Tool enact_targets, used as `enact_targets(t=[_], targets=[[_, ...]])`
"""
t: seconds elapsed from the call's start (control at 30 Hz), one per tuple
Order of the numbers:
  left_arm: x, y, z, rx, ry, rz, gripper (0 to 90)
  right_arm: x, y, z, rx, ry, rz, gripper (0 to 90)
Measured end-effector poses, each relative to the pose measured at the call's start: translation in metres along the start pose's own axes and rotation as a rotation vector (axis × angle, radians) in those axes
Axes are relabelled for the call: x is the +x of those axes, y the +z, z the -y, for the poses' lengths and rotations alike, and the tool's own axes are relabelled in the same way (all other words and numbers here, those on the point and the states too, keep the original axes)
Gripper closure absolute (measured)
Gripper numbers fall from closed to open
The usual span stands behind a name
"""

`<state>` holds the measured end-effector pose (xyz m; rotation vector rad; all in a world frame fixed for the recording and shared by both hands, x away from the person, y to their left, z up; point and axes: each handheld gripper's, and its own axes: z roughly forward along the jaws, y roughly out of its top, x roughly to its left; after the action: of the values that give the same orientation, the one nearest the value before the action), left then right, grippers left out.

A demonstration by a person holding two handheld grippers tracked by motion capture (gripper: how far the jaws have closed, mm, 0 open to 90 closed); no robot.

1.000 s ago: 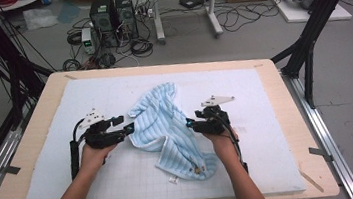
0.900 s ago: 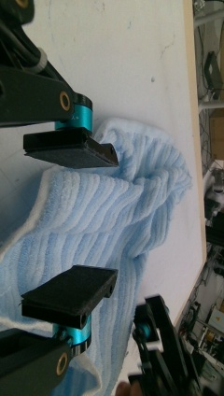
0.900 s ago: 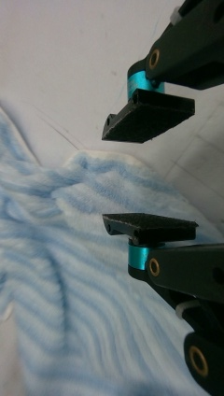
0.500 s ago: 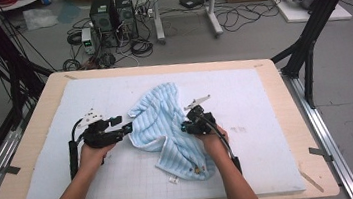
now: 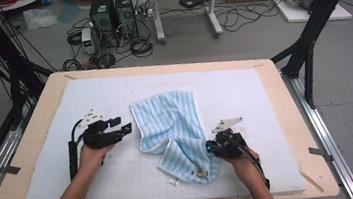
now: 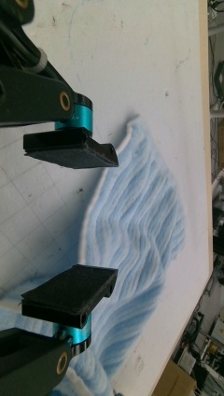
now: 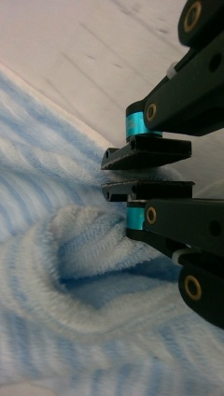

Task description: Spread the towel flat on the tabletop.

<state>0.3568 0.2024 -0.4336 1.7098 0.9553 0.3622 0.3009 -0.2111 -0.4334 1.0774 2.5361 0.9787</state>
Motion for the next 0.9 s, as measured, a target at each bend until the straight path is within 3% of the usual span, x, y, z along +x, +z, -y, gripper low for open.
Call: enact_targets(t=[0.1,0.3,0.37,0.53,0.57,0.6,0.63,0.73,0.8,0.87,0.9], targets=[[0.001,0.001,0.001,0.004,-0.006,0.000,40.0,0.004,-0.006,0.010,-0.026,-0.001,-0.001,73.6],[0.000,0.002,0.002,0.008,-0.009,-0.003,39.9,0.001,-0.014,0.009,-0.206,0.064,0.001,45.3],[0.001,0.006,0.002,0.005,-0.019,-0.012,39.8,-0.001,-0.017,0.005,-0.246,0.066,0.010,41.0],[-0.002,0.016,0.002,-0.002,-0.024,-0.033,40.0,-0.010,-0.018,-0.006,-0.272,0.067,0.038,37.0],[-0.001,0.025,0.002,0.033,-0.015,-0.051,40.0,-0.010,-0.018,-0.007,-0.281,0.069,0.039,36.5],[-0.001,0.025,0.002,0.033,-0.015,-0.051,39.8,-0.010,-0.018,-0.007,-0.288,0.067,0.039,36.2],[-0.002,0.036,-0.002,0.076,-0.010,-0.058,39.8,-0.010,-0.018,-0.006,-0.285,0.069,0.042,36.2],[-0.003,0.048,-0.007,0.098,-0.012,-0.069,39.6,-0.010,-0.018,-0.004,-0.279,0.061,0.046,36.2],[-0.003,0.061,-0.012,0.142,-0.012,-0.079,37.5,-0.012,-0.018,-0.002,-0.286,0.067,0.046,36.2],[-0.010,0.081,-0.014,0.219,0.015,-0.083,36.8,-0.014,-0.019,-0.001,-0.287,0.072,0.045,36.2],[-0.010,0.081,-0.014,0.219,0.015,-0.083,36.8,-0.014,-0.019,0.000,-0.286,0.073,0.043,36.2]])
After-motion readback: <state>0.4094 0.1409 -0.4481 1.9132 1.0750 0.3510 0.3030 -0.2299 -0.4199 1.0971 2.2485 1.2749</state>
